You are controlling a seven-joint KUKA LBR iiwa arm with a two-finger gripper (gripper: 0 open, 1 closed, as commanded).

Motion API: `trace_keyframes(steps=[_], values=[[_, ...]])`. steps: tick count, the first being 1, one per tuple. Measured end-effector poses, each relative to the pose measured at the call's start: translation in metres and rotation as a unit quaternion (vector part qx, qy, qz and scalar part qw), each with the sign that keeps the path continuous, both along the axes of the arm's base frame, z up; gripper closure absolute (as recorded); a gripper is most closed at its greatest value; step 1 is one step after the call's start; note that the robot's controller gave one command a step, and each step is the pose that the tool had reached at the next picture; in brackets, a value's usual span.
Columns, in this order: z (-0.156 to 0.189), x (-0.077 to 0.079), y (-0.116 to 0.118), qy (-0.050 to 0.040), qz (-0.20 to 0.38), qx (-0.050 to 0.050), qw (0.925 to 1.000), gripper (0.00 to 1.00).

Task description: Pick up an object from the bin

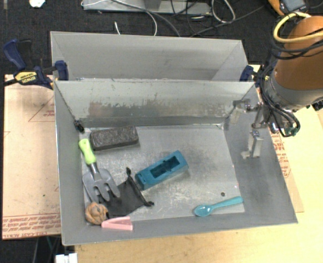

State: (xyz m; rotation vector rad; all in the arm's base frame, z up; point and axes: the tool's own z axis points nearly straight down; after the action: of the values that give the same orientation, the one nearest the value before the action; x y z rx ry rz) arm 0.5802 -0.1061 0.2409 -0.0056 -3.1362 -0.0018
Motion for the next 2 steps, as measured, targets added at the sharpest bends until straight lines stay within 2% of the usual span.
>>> trace_keyframes(steps=[1, 2], values=[[0.005, 0.001, 0.001, -0.0039, 0.001, -0.001, 1.0, 0.0], [-0.063, -0.016, 0.023, -0.0049, -0.021, 0.0, 0.9998, 0.0]])
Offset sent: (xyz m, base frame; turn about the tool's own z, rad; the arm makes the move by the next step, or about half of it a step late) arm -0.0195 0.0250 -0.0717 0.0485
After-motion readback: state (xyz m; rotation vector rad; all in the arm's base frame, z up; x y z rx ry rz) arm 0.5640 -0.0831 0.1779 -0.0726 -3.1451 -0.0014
